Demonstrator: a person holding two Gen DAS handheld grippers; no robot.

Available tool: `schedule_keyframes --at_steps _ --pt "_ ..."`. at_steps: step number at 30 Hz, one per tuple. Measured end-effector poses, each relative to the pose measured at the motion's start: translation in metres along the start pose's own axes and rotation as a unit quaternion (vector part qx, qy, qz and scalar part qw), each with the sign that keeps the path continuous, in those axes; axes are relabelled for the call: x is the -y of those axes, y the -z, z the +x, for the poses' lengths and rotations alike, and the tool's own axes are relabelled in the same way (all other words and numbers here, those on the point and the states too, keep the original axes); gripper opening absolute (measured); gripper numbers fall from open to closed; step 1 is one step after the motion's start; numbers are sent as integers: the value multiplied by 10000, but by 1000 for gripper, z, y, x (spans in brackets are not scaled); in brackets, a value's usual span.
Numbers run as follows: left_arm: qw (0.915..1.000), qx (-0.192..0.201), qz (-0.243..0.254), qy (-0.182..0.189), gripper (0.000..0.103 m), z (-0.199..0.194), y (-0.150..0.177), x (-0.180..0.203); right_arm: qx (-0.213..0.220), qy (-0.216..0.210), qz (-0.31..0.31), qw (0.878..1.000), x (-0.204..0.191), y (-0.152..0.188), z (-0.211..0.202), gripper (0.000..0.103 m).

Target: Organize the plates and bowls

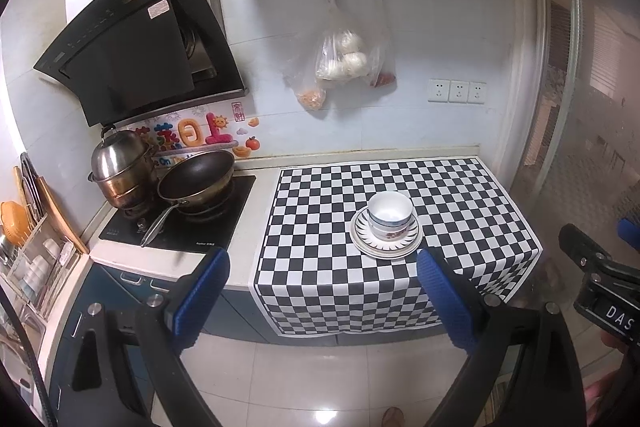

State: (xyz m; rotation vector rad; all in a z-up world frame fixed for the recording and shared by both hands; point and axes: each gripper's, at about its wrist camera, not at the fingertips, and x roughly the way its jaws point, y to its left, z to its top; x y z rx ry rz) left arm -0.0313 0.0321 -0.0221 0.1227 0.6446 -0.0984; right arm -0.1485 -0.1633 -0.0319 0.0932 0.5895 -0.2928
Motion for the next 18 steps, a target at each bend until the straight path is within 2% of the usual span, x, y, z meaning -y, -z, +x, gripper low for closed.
schedule_keyframes --at_steps 18 --pt "9999 -33 -43 143 96 5 -5 5 -2 5 24 10000 4 0 2 103"
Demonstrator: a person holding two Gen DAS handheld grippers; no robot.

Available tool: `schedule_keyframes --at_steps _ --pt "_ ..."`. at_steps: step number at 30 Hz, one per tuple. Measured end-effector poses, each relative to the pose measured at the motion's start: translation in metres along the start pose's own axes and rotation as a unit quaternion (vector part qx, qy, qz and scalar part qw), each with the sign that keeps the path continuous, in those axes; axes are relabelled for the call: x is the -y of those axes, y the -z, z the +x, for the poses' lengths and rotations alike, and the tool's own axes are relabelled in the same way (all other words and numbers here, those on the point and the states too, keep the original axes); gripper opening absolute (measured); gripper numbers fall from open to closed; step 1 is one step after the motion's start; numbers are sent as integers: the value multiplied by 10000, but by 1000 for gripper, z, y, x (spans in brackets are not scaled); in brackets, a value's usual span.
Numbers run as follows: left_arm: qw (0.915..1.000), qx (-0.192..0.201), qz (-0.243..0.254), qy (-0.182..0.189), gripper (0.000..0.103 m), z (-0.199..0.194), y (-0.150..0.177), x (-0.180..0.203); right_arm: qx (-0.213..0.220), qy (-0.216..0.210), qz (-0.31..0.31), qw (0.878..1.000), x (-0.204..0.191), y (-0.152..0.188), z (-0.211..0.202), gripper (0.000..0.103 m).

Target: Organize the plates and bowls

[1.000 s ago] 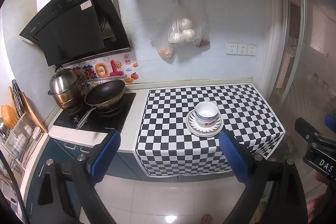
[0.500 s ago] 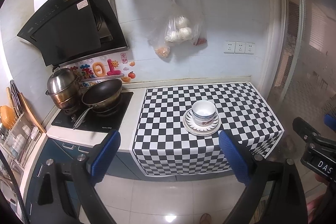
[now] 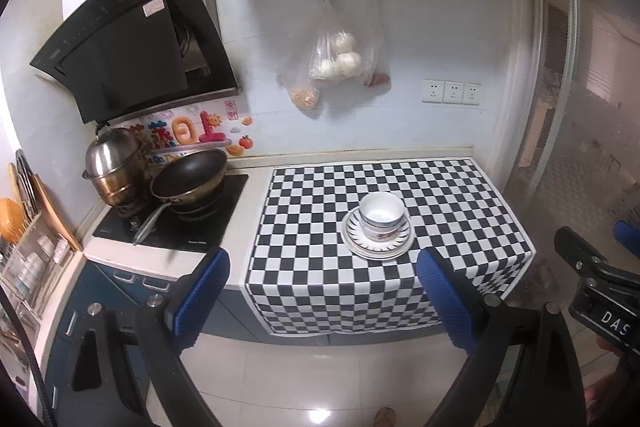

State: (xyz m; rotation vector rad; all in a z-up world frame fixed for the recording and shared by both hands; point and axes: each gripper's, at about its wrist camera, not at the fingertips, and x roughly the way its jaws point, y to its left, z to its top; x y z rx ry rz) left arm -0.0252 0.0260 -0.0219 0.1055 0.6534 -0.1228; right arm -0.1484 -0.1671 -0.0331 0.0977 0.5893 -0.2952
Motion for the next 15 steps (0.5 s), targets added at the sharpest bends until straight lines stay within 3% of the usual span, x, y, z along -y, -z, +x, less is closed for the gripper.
schedule_keyframes --at_steps 15 --pt "10000 35 0 -38 96 -4 0 8 14 -14 18 10000 13 -2 5 103"
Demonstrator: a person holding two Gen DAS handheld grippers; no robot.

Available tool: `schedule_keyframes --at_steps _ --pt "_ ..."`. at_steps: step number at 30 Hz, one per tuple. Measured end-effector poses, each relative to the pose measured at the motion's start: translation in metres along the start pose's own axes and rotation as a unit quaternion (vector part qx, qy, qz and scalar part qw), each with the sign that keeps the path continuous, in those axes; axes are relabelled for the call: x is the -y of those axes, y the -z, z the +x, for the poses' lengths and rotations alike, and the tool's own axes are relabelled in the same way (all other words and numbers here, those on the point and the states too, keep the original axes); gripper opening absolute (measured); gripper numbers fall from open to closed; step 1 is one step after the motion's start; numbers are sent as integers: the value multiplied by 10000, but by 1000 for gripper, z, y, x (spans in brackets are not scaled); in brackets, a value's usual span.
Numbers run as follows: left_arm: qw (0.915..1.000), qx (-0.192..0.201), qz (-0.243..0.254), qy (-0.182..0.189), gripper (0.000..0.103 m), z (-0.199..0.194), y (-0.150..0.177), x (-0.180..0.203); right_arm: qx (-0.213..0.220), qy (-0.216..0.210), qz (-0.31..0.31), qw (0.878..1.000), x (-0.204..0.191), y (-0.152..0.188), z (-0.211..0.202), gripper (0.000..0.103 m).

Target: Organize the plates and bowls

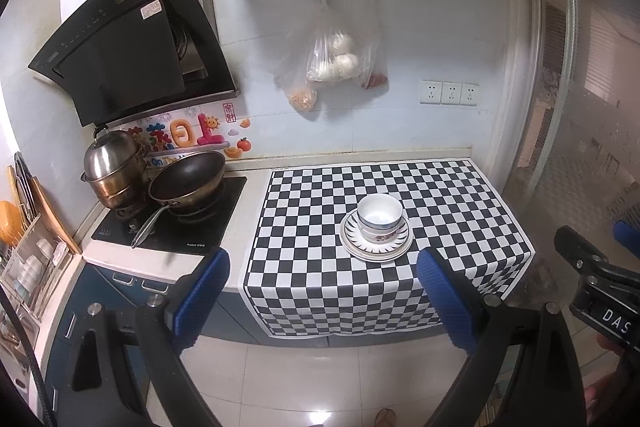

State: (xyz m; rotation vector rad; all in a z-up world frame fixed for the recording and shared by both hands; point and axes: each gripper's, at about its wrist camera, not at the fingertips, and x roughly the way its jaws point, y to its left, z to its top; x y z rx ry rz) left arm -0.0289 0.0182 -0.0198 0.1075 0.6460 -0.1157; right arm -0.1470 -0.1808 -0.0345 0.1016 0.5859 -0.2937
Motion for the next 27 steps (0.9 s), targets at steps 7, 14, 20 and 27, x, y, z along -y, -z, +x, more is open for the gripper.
schedule_keyframes --at_steps 7,14,20,27 --pt "10000 2 3 -2 96 0 0 0 -16 -6 -14 10000 1 -2 1 103" --pt "10000 3 -5 3 96 -1 1 0 -13 -30 -45 10000 0 -2 0 103" --pt "10000 15 -6 3 96 0 0 0 -15 -51 -52 10000 0 -3 0 103" --pt "10000 5 -26 4 96 -2 -4 0 -43 -87 -104 9999 -1 -3 2 103"
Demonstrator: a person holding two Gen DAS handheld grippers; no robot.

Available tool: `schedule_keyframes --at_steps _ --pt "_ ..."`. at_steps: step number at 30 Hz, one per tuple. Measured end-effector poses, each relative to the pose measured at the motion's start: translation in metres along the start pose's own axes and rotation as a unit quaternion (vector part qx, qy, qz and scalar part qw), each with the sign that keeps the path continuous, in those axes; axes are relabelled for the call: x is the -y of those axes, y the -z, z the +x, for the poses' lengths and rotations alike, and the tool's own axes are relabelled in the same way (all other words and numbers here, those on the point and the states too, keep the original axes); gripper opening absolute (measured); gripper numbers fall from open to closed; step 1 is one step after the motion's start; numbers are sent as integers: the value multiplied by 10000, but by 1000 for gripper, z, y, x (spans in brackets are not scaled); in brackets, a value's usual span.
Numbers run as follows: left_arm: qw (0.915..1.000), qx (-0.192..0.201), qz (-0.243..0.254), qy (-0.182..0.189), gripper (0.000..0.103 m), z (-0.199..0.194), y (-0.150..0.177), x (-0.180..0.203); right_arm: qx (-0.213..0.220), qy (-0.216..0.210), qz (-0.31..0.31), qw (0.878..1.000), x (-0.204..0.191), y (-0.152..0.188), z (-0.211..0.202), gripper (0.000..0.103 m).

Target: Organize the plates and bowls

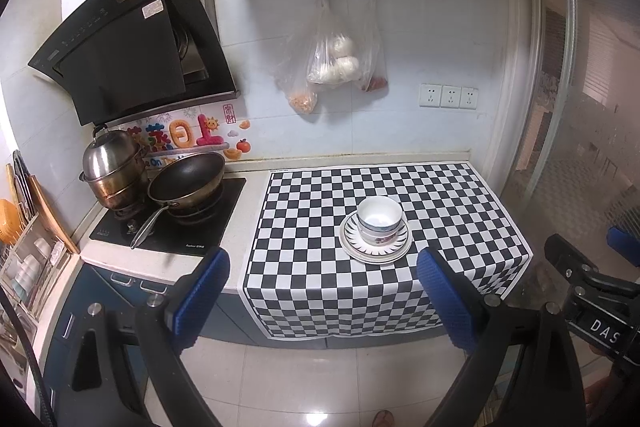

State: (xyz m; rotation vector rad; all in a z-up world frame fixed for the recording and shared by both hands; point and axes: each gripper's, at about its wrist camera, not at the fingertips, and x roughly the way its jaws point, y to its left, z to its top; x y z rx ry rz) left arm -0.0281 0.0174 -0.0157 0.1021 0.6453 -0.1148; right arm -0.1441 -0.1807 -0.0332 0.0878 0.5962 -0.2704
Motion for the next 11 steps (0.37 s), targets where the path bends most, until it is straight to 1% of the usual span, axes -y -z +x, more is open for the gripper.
schedule_keyframes --at_steps 6,11 --pt "10000 41 4 -71 96 -2 -2 2 -39 -36 -49 10000 0 -1 3 103" --pt "10000 27 -21 -54 96 -1 -2 3 -29 -39 -58 10000 0 -1 3 103"
